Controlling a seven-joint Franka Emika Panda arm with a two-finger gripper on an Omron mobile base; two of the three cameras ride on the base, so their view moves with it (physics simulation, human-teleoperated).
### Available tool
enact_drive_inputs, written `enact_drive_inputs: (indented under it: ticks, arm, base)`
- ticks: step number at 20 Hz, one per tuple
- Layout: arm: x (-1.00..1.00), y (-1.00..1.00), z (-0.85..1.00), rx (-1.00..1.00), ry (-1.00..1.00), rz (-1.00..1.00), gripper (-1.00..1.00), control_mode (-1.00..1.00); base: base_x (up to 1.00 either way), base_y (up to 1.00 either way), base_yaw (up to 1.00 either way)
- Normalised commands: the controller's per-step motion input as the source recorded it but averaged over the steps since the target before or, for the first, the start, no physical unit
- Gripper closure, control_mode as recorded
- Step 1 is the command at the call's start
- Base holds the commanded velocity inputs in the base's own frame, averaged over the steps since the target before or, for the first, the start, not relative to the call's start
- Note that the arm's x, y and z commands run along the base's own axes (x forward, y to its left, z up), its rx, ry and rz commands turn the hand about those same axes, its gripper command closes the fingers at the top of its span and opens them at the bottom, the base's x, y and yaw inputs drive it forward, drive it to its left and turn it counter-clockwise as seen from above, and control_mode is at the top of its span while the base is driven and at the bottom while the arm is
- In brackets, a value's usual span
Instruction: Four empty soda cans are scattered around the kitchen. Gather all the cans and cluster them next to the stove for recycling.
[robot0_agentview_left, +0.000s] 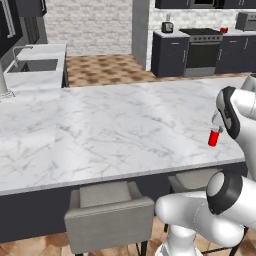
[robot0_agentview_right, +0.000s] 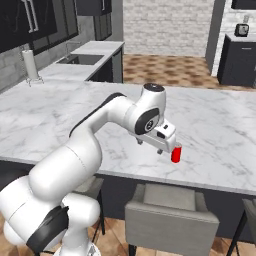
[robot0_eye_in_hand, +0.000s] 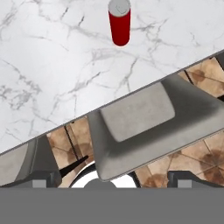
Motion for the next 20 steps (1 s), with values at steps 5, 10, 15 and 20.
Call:
enact_drive_inputs:
  ticks: [5, 10, 15, 20]
  arm:
    - [0.04, -0.02, -0.23, 0.00, 0.00, 0.00, -1.00, -1.00]
    - [0.10, -0.01, -0.20, 0.00, 0.00, 0.00, -1.00, -1.00]
    - [0.16, -0.03, -0.14, 0.00, 0.00, 0.00, -1.00, -1.00]
    - [0.20, -0.17, -0.08, 0.00, 0.00, 0.00, -1.00, -1.00]
  base:
    - [0.00, 0.00, 0.00]
    - [0.00, 0.00, 0.00]
    - [0.00, 0.00, 0.00]
    - [0.00, 0.00, 0.00]
